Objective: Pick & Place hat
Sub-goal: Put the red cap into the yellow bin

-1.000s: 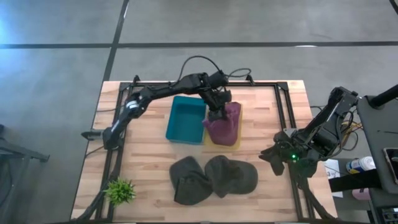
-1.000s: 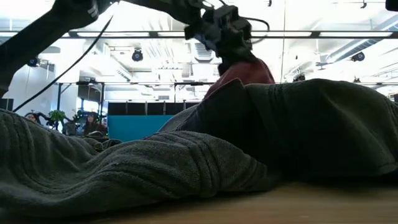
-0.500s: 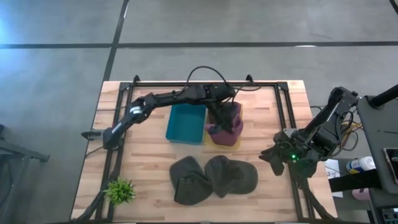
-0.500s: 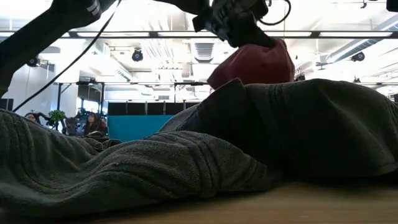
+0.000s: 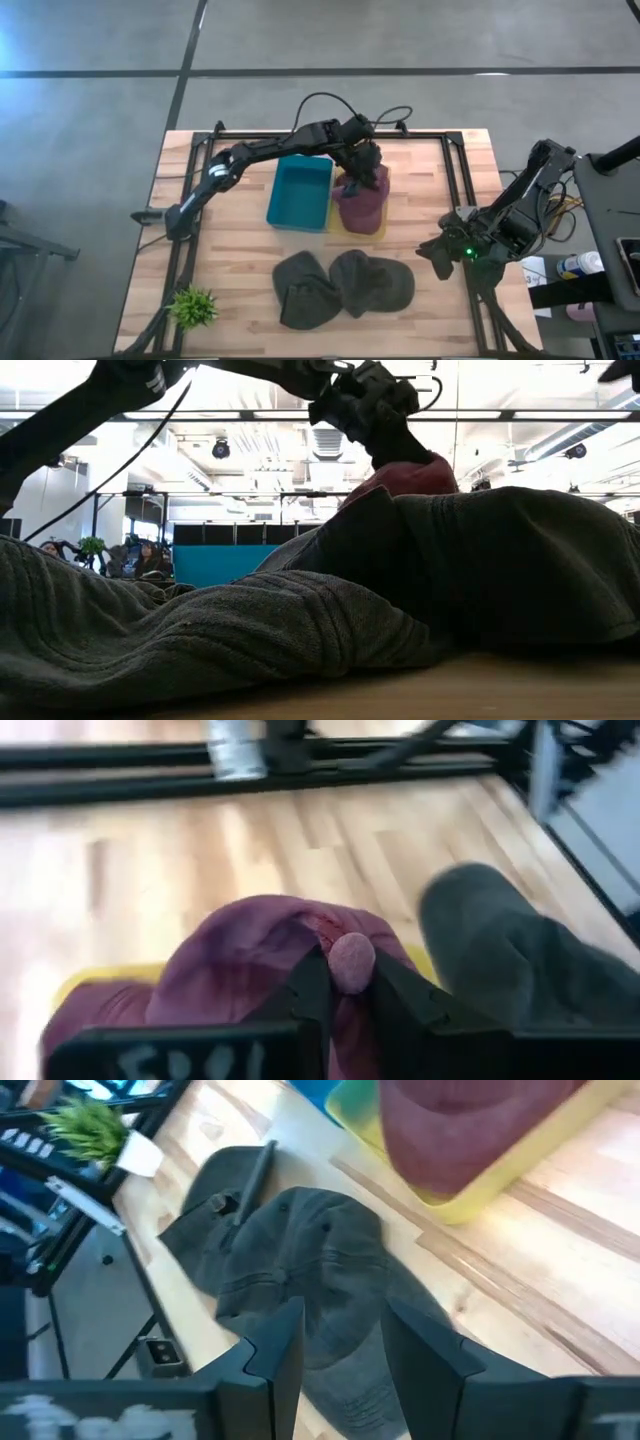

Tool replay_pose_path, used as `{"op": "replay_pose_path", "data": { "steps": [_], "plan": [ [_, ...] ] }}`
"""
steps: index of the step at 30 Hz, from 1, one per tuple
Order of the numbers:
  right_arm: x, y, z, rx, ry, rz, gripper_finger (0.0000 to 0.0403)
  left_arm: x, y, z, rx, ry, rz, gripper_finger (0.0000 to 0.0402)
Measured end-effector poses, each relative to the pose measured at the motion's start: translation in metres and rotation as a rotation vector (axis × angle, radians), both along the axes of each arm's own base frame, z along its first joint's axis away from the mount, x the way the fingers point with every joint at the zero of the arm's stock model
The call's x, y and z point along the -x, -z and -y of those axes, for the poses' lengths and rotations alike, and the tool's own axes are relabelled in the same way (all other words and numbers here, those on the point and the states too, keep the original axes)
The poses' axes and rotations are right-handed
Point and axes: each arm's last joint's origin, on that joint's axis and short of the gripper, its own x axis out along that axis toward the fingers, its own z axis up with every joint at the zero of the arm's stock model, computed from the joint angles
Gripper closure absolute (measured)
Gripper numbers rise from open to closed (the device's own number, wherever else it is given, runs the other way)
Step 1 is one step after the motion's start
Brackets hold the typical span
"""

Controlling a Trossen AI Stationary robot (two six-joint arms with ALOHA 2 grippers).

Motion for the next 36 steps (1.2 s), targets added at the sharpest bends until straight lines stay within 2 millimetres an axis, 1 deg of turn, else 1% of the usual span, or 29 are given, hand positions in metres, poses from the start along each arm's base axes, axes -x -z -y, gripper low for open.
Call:
{"op": "replay_pose_path", "data": {
  "steps": [2,5,8,11,14,17,19,23,26,28,30,32,34,36],
  "plan": [
    [0.000,0.006,0.001,-0.004,0.020,-0.010,0.0270,0.000,-0.003,-0.002,0.007,-0.088,-0.024,0.0329],
    [0.001,0.013,0.001,-0.009,0.051,-0.013,0.0259,0.002,-0.006,-0.002,-0.024,-0.130,-0.049,0.0299],
    [0.001,0.019,0.002,-0.005,0.075,-0.012,0.0240,0.005,-0.009,0.004,-0.044,-0.170,-0.107,0.0270],
    [0.001,0.024,0.003,0.000,0.100,-0.006,0.0216,0.011,-0.012,0.009,-0.071,-0.233,-0.187,0.0249],
    [0.002,0.030,0.004,0.007,0.117,-0.005,0.0191,0.019,-0.017,0.011,-0.132,-0.320,-0.244,0.0240],
    [0.002,0.034,0.004,0.017,0.117,-0.010,0.0171,0.028,-0.029,0.012,-0.188,-0.427,-0.263,0.0239],
    [0.002,0.035,0.005,0.025,0.111,-0.011,0.0159,0.036,-0.042,0.012,-0.219,-0.499,-0.257,0.0239],
    [0.002,0.035,0.005,0.055,0.086,-0.017,0.0142,0.057,-0.056,0.015,-0.218,-0.627,-0.323,0.0239],
    [0.002,0.035,0.005,0.076,0.069,-0.019,0.0136,0.073,-0.055,0.019,-0.192,-0.684,-0.468,0.0239],
    [0.002,0.036,0.005,0.092,0.062,-0.019,0.0136,0.080,-0.051,0.021,-0.186,-0.689,-0.554,0.0239],
    [0.003,0.038,0.006,0.107,0.054,-0.026,0.0137,0.080,-0.047,0.023,-0.192,-0.682,-0.582,0.0239],
    [0.003,0.040,0.006,0.112,0.053,-0.030,0.0139,0.076,-0.038,0.025,-0.193,-0.674,-0.585,0.0239],
    [0.003,0.041,0.006,0.115,0.053,-0.032,0.0140,0.072,-0.025,0.025,-0.182,-0.659,-0.603,0.0239],
    [0.003,0.041,0.006,0.113,0.054,-0.032,0.0139,0.070,-0.006,0.025,-0.153,-0.631,-0.645,0.0239]
  ]
}}
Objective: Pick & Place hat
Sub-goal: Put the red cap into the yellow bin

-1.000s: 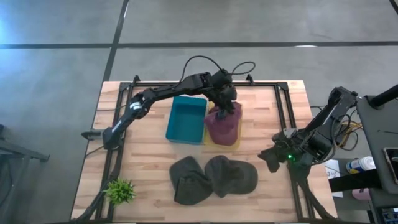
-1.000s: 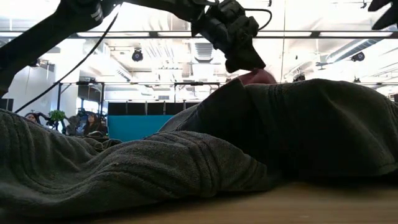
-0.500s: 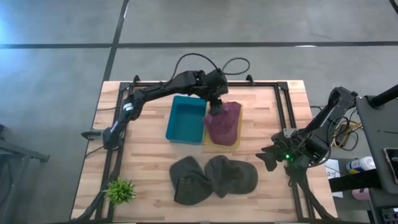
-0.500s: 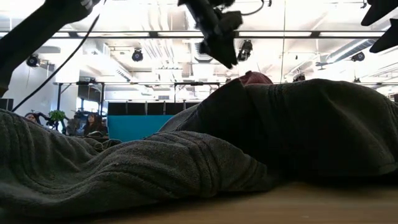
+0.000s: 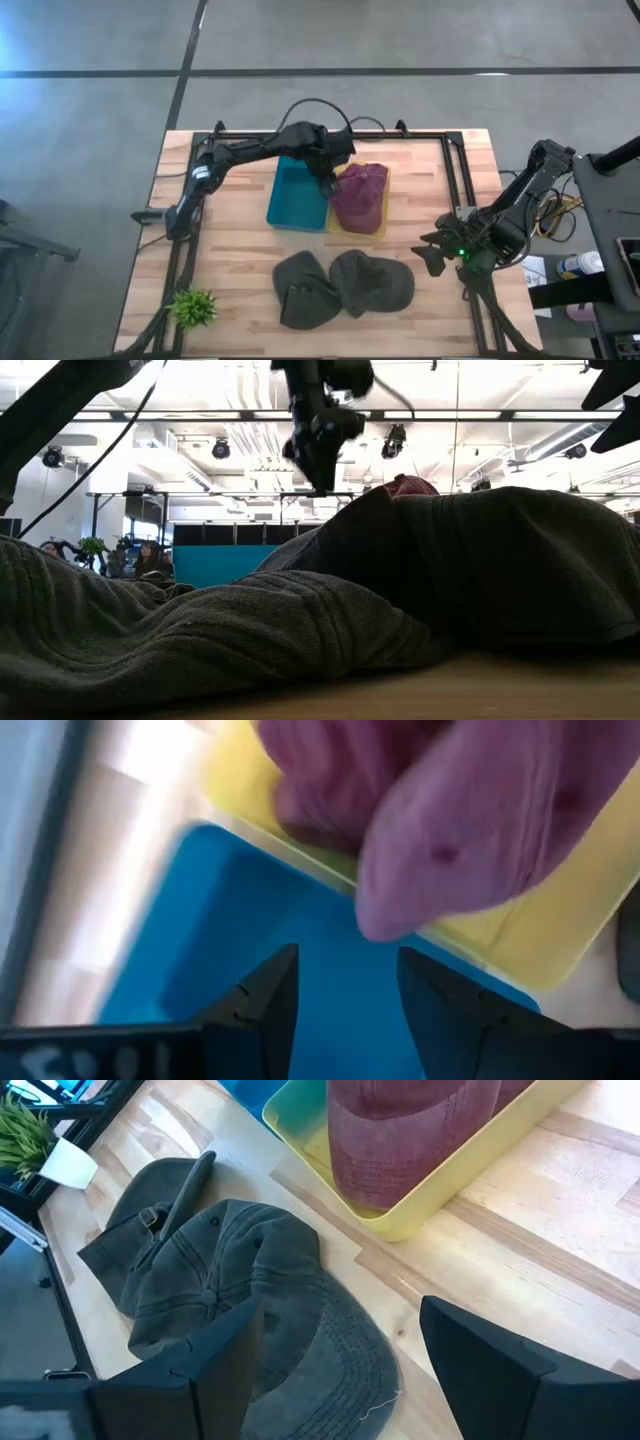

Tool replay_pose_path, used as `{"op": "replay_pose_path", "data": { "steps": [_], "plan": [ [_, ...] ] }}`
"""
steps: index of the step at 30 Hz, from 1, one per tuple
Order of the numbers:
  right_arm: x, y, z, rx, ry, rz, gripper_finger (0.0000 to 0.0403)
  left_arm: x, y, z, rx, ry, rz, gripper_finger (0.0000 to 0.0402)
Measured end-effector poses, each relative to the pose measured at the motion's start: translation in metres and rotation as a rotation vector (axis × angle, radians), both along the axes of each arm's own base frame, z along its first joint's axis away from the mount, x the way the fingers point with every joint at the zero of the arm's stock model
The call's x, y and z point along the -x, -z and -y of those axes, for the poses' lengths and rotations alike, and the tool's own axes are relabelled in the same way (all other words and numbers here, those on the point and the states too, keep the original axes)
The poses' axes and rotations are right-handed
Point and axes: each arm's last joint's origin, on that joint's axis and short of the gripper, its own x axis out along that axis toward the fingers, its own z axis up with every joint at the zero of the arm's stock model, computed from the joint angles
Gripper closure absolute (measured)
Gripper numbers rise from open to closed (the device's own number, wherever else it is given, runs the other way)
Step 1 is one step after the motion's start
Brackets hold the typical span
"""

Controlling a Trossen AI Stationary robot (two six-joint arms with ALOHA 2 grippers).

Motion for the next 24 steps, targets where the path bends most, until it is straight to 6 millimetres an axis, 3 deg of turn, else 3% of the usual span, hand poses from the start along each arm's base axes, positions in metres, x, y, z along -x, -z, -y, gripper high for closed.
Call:
{"op": "replay_pose_path", "data": {
  "steps": [4,7,15,21,24],
  "plan": [
    [0.000,0.000,0.000,-0.001,0.001,0.000,0.0138,-0.008,0.040,0.000,0.052,0.037,-0.010,0.0239],
    [0.000,0.001,0.000,0.000,0.002,-0.002,0.0140,-0.015,0.060,-0.001,0.023,0.082,0.040,0.0239],
    [0.001,0.004,0.001,-0.002,0.017,-0.008,0.0142,-0.042,0.071,-0.008,-0.161,0.248,0.315,0.0239],
    [0.001,0.005,0.001,-0.018,0.033,-0.009,0.0144,-0.035,0.100,-0.019,-0.193,0.256,0.171,0.0239],
    [0.002,0.005,0.002,-0.019,0.032,-0.010,0.0144,-0.033,0.104,-0.023,-0.307,0.206,0.108,0.0238]
  ]
}}
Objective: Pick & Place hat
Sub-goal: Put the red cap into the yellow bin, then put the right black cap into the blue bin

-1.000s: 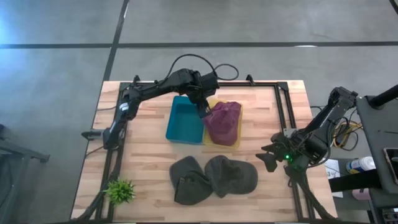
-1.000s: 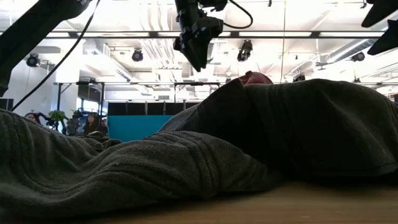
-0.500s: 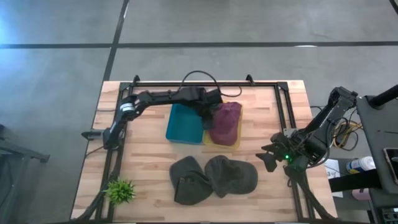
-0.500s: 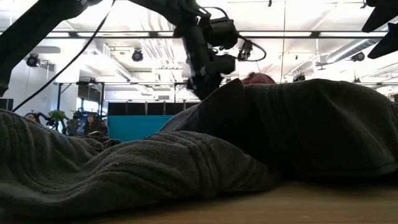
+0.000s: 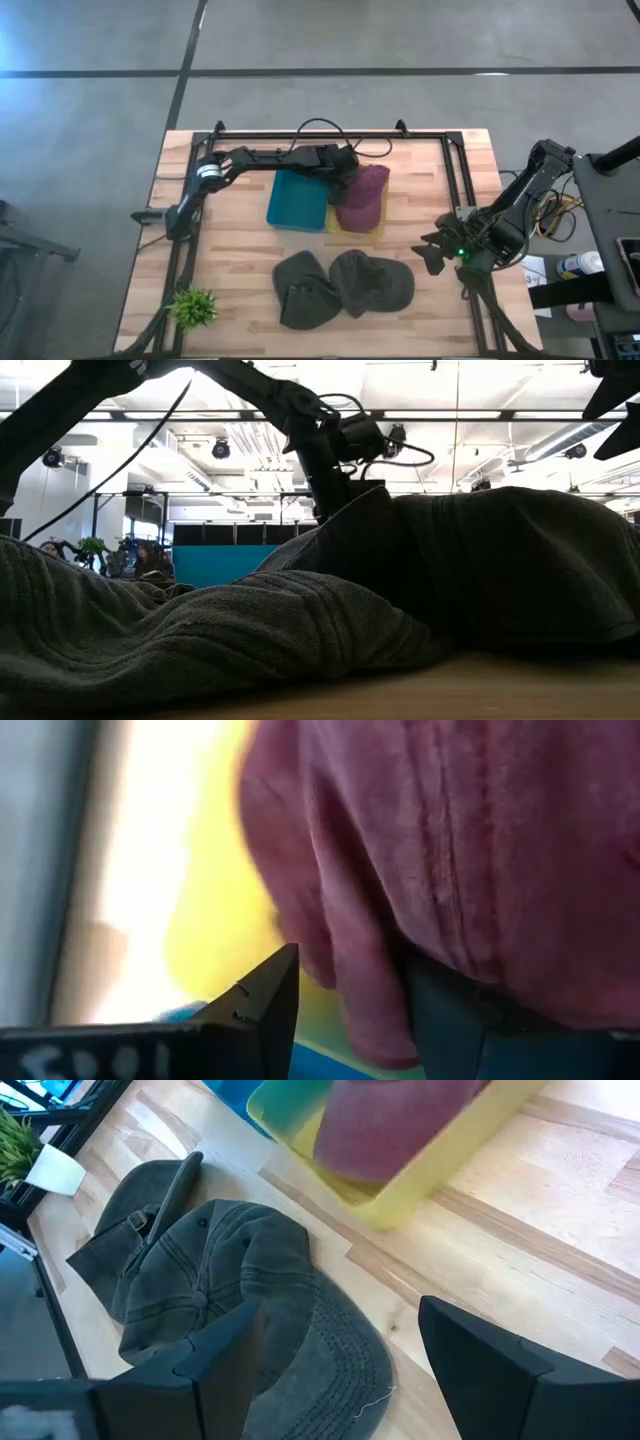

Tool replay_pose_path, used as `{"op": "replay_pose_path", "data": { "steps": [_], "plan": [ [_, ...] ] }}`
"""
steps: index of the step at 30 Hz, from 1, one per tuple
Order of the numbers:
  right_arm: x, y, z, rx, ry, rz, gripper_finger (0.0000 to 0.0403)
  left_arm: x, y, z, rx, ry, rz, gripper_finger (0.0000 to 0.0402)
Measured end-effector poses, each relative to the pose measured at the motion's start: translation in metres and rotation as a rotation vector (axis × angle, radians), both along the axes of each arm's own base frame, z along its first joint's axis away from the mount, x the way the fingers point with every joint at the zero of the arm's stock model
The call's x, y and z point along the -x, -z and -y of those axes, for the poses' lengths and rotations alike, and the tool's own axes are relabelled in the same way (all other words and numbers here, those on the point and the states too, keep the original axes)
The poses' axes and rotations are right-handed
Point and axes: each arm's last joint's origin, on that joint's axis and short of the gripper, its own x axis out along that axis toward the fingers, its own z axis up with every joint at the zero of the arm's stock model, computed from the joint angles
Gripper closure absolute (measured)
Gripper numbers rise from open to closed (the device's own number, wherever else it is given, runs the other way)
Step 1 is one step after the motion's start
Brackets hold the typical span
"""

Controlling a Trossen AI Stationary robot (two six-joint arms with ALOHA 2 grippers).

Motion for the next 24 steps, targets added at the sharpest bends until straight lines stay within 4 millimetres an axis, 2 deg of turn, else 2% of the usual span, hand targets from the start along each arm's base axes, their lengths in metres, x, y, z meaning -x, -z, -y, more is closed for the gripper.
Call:
{"op": "replay_pose_path", "data": {
  "steps": [2,6,15,18,21,24],
  "plan": [
    [0.000,0.000,0.000,0.000,0.000,-0.001,0.0144,-0.001,-0.002,-0.003,-0.076,-0.042,0.009,0.0238],
    [0.000,0.000,0.000,-0.008,0.001,-0.004,0.0144,-0.005,-0.009,-0.007,-0.120,-0.045,0.056,0.0238],
    [0.001,0.001,-0.002,-0.072,-0.013,-0.046,0.0145,-0.006,-0.059,-0.001,-0.184,-0.098,0.183,0.0238],
    [0.000,-0.001,-0.005,-0.094,-0.023,-0.032,0.0143,-0.005,-0.077,0.012,-0.100,-0.114,0.281,0.0238],
    [-0.003,-0.003,-0.009,-0.120,-0.039,-0.005,0.0143,-0.001,-0.094,0.029,0.099,-0.048,0.374,0.0238],
    [-0.007,-0.004,-0.015,-0.135,-0.073,0.029,0.0146,0.005,-0.106,0.051,0.317,0.060,0.388,0.0238]
  ]
}}
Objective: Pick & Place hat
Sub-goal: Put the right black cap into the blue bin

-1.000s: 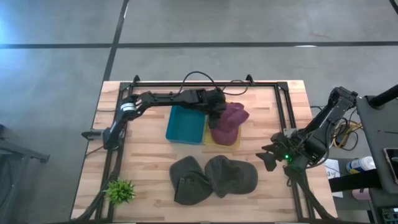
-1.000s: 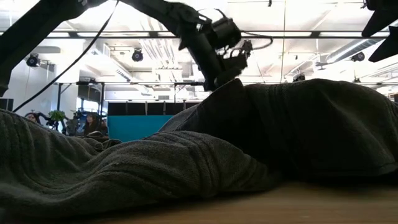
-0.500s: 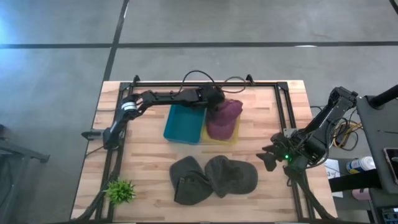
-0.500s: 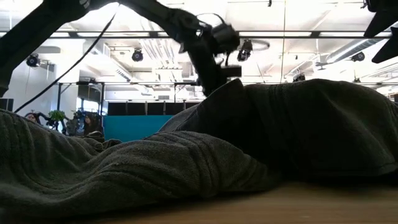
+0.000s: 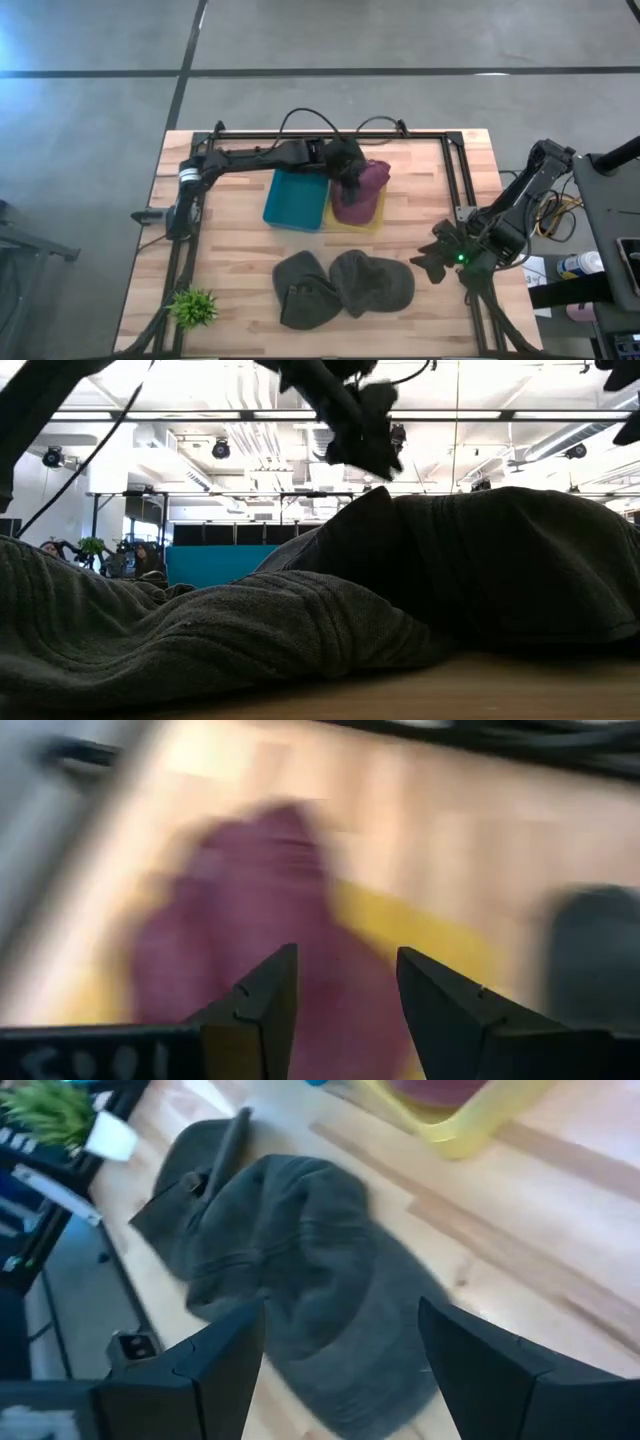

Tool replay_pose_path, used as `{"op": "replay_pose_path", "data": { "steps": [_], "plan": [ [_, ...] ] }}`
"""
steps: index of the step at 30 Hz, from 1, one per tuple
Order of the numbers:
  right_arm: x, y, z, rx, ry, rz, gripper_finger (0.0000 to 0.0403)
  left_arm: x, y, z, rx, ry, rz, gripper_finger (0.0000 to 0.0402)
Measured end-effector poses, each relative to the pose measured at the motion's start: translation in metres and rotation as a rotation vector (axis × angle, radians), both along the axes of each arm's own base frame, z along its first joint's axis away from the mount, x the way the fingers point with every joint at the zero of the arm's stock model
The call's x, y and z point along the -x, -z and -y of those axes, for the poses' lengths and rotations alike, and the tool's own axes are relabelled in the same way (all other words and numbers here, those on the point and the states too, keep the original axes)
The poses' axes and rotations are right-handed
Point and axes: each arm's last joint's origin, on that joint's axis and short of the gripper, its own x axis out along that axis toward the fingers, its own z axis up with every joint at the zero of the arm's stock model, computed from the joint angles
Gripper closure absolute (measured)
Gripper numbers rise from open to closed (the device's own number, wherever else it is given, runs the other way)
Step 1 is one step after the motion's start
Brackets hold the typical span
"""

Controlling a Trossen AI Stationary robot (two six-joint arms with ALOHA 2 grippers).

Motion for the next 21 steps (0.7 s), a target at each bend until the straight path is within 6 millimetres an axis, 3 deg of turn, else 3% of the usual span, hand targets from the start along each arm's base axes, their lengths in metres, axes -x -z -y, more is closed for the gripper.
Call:
{"op": "replay_pose_path", "data": {
  "steps": [7,14,17,21],
  "plan": [
    [-0.011,0.000,-0.021,0.012,-0.114,0.086,0.0156,0.044,-0.045,0.053,0.220,0.109,-0.004,0.0239],
    [-0.020,0.002,-0.033,-0.014,-0.132,0.127,0.0160,0.087,-0.069,0.099,0.207,0.105,0.079,0.0239],
    [-0.023,-0.004,-0.038,-0.095,-0.121,0.145,0.0160,0.101,-0.065,0.110,0.234,0.034,0.094,0.0239],
    [-0.028,-0.027,-0.054,-0.026,-0.251,0.386,0.0161,0.113,-0.047,0.128,0.314,0.043,0.163,0.0239]
  ]
}}
